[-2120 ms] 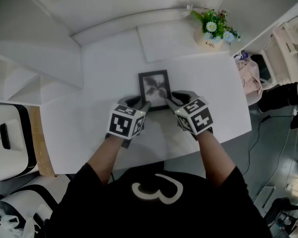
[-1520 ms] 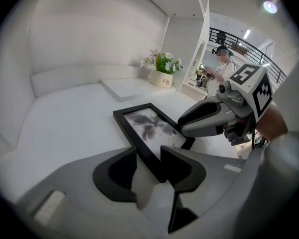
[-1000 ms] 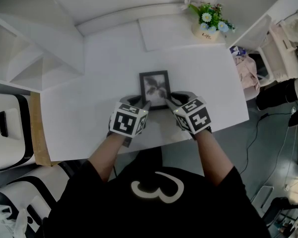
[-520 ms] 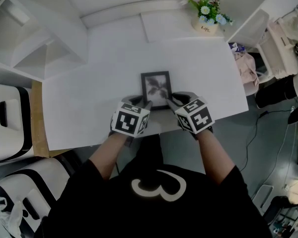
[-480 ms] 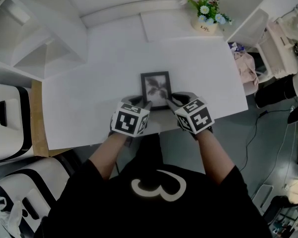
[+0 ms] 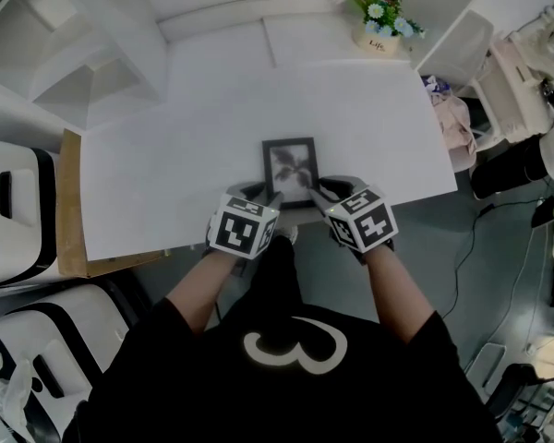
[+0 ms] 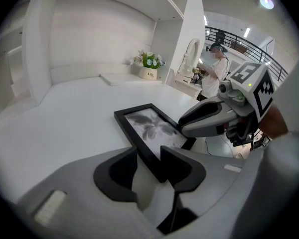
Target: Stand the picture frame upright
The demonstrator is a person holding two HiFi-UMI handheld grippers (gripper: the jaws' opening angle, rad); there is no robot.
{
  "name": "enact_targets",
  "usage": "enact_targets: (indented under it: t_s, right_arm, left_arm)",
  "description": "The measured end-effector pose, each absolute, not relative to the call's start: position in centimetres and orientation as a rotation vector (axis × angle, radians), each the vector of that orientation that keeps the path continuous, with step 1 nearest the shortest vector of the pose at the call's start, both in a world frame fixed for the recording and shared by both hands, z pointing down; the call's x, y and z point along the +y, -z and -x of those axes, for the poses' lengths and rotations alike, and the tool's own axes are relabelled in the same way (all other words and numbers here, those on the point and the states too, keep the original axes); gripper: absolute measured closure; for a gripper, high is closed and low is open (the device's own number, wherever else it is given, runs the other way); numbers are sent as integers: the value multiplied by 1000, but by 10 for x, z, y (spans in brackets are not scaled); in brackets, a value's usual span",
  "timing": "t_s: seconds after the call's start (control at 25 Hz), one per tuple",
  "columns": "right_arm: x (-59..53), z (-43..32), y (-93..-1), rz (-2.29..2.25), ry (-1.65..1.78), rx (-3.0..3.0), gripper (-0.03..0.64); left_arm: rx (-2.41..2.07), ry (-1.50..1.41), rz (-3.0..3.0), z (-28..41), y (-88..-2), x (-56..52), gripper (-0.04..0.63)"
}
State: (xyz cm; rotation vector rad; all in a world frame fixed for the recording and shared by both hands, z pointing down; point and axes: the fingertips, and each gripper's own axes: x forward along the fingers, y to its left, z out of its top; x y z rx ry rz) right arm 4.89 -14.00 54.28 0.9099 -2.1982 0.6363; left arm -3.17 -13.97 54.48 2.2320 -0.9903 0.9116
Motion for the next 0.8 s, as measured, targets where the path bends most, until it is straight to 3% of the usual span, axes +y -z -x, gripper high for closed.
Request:
enact_targets:
  t_s: [0.8]
  right_arm:
    - [-65, -42, -540, -912, -614, -2216, 522]
  left_arm:
    - [-1034, -932, -2187, 40, -544, -62, 445]
